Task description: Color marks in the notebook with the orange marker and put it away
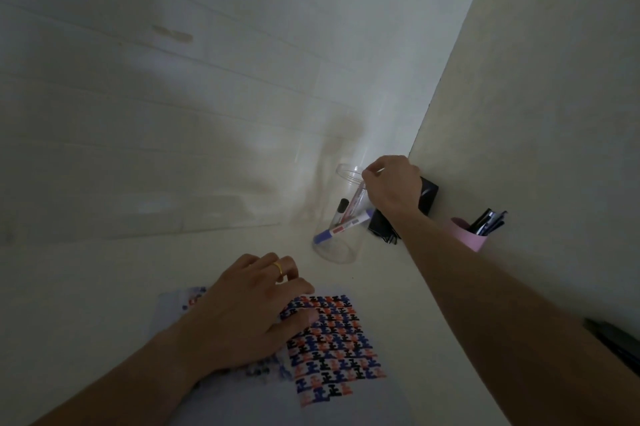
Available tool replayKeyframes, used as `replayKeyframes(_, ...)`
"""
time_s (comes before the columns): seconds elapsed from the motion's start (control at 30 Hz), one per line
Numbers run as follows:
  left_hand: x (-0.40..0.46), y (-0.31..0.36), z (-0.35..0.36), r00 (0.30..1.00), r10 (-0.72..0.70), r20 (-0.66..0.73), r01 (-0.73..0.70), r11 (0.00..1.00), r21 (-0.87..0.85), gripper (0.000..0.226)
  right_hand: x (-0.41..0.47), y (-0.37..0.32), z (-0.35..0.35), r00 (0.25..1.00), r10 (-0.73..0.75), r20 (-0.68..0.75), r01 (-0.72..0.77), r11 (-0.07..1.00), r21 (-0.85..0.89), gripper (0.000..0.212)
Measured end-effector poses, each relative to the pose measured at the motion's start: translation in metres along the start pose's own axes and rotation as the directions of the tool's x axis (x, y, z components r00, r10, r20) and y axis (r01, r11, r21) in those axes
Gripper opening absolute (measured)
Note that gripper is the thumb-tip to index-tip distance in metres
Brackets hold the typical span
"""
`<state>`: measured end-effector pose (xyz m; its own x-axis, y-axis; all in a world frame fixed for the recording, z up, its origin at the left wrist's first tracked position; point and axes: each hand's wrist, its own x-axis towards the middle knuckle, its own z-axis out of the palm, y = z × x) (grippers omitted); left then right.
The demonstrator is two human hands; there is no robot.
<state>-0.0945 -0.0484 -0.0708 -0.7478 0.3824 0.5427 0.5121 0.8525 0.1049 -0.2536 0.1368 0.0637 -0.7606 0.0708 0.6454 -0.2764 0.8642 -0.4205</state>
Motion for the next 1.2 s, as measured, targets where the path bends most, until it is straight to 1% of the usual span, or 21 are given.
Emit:
replayKeyframes(0.1,0.000,-0.001,0.000,1.000,0.002,0.002,-0.002,1.000,0.010,0.049,-0.002,0.001,-0.003,1.000,0.011,0.023,-0.010,1.000,-0.005,0.019)
replayKeyframes(0.17,0.000,-0.001,0.001,1.000,0.001,0.005,-0.001,1.000,0.011,0.049,-0.007,0.000,-0.009,1.000,0.014,0.000,-0.014,1.000,0.025,0.020)
replayKeyframes(0.27,0.000,-0.002,0.001,1.000,0.000,0.008,0.000,1.000,0.009,0.050,-0.032,0.000,-0.020,0.997,-0.061,-0.056,0.064,0.996,0.061,0.019)
replayKeyframes(0.33,0.000,-0.001,0.000,1.000,0.005,0.013,-0.005,1.000,0.019,0.049,-0.063,0.005,-0.025,0.993,-0.114,-0.032,0.116,0.991,0.072,0.019)
replayKeyframes(0.4,0.000,0.002,-0.002,1.000,0.020,0.016,-0.021,1.000,0.021,0.047,-0.103,0.014,-0.027,0.991,-0.134,0.028,0.131,0.988,0.083,0.018)
replayKeyframes(0.5,0.001,0.011,-0.004,0.998,0.038,0.044,-0.039,0.999,0.000,0.042,-0.158,0.031,-0.034,0.980,-0.101,0.172,0.095,0.995,0.038,0.022)
replayKeyframes(0.57,0.000,0.017,-0.004,0.997,0.041,0.064,-0.039,0.999,-0.031,0.039,-0.184,0.041,-0.039,0.954,-0.083,0.287,0.088,0.996,-0.003,0.028)
replayKeyframes(0.63,-0.002,0.019,-0.001,0.995,0.032,0.091,-0.025,0.997,-0.070,0.037,-0.205,0.050,-0.041,0.924,-0.087,0.371,0.096,0.995,-0.005,0.034)
replayKeyframes(0.7,-0.004,0.016,0.002,0.989,0.017,0.146,-0.007,0.998,-0.068,0.040,-0.222,0.059,-0.041,0.910,-0.091,0.405,0.104,0.995,-0.008,0.035)
replayKeyframes(0.77,-0.005,0.011,0.006,0.973,0.006,0.231,0.001,1.000,-0.029,0.048,-0.233,0.063,-0.037,0.895,-0.091,0.438,0.115,0.993,-0.029,0.033)
replayKeyframes(0.83,-0.003,0.007,0.007,0.959,0.014,0.282,-0.012,1.000,-0.009,0.055,-0.235,0.067,-0.033,0.894,-0.092,0.439,0.123,0.992,-0.042,0.031)
replayKeyframes(0.93,0.001,0.006,0.007,0.960,0.030,0.277,-0.032,0.999,0.001,0.058,-0.232,0.070,-0.031,0.897,-0.100,0.431,0.140,0.988,-0.060,0.030)
replayKeyframes(1.0,0.001,0.008,0.007,0.958,0.018,0.285,-0.018,1.000,-0.001,0.059,-0.232,0.069,-0.033,0.898,-0.090,0.430,0.124,0.991,-0.052,0.030)
replayKeyframes(1.1,-0.003,0.009,0.005,0.956,0.013,0.292,-0.015,1.000,0.007,0.057,-0.235,0.065,-0.035,0.890,-0.084,0.449,0.119,0.992,-0.051,0.030)
replayKeyframes(1.13,-0.006,0.008,0.004,0.960,0.015,0.281,-0.017,1.000,0.004,0.055,-0.236,0.063,-0.035,0.886,-0.077,0.457,0.111,0.993,-0.046,0.030)
replayKeyframes(1.2,-0.007,0.005,0.004,0.962,-0.001,0.273,0.000,1.000,0.004,0.053,-0.230,0.061,-0.038,0.906,-0.033,0.422,0.028,0.999,0.018,0.031)
